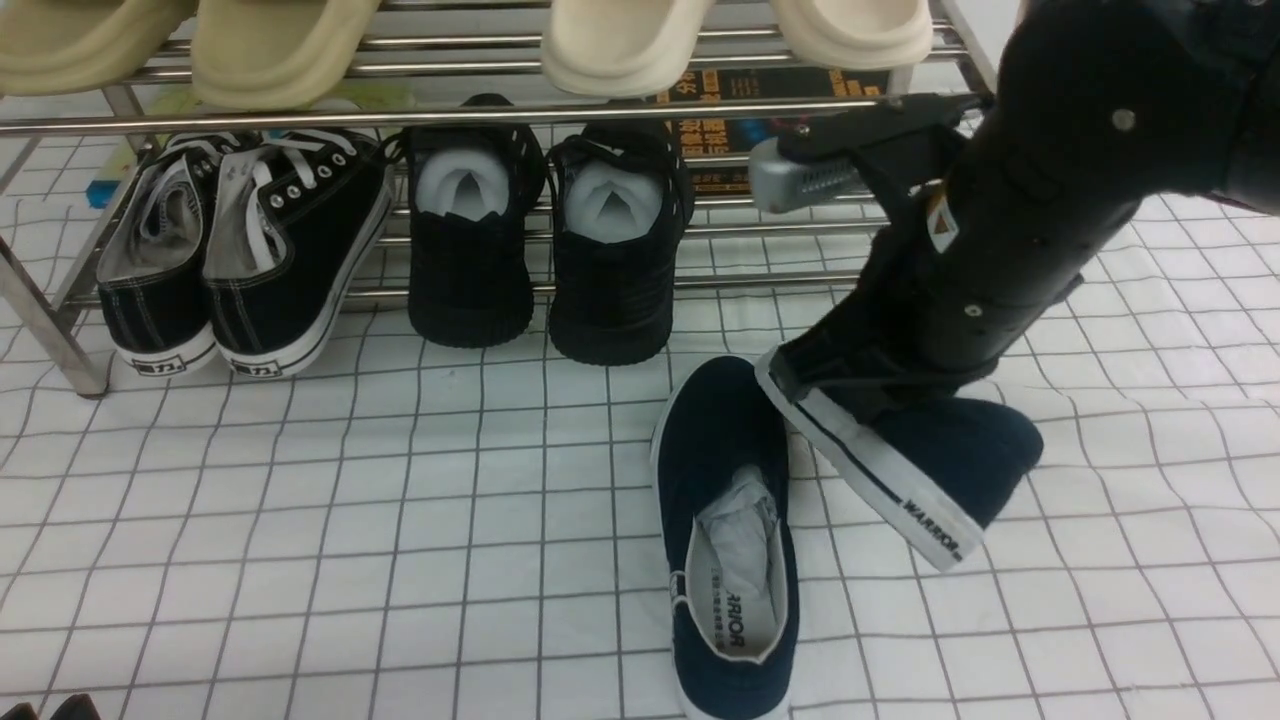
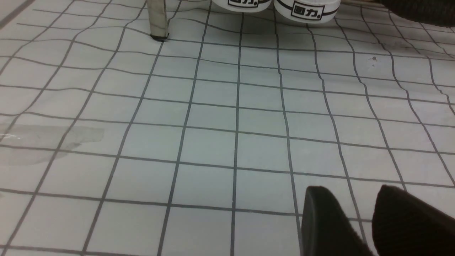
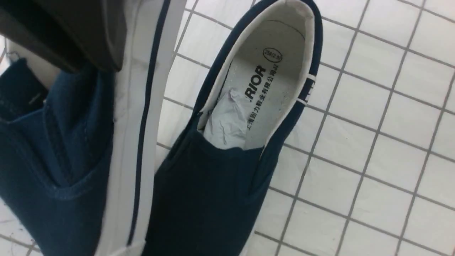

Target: Take the shoes off the shelf with your hand from the white checkered tablecloth.

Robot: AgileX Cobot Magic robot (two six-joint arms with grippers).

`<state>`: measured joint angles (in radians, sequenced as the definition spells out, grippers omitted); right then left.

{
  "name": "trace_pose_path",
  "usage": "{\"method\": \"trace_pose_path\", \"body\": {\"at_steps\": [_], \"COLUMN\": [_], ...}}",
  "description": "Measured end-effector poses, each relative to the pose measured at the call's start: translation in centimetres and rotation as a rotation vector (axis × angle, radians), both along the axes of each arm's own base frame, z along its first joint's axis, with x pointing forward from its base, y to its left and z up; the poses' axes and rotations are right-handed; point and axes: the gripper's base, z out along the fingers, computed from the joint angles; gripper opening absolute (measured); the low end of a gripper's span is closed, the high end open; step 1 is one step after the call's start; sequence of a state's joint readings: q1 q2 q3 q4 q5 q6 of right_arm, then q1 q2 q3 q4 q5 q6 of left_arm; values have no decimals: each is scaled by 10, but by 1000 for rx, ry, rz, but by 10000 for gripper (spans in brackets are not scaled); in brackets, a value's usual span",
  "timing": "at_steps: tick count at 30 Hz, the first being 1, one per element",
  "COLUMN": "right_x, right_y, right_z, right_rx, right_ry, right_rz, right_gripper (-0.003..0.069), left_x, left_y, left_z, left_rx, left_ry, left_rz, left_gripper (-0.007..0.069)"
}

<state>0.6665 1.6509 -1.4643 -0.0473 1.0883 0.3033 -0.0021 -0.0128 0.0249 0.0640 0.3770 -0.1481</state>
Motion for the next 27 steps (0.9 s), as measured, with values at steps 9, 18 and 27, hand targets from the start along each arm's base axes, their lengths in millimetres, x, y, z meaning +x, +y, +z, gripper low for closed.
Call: {"method": "trace_pose_path", "body": {"at_steps": [9, 18, 27], "right_x": [10, 19, 27], "right_y": [2, -2, -3], "right_z": [-18, 7, 15], "right_rx": [-139, -212, -258], "right_ry": [-8, -60, -90], "right_rz": [33, 61, 97], "right_gripper": [55, 55, 55], "left_x": [0, 0, 0], "left_y": [0, 0, 0], "left_z": [0, 0, 0], "left_rx": [0, 0, 0], "left_ry": [0, 0, 0], "left_rz": [0, 0, 0], "left_gripper": [239, 239, 239]}}
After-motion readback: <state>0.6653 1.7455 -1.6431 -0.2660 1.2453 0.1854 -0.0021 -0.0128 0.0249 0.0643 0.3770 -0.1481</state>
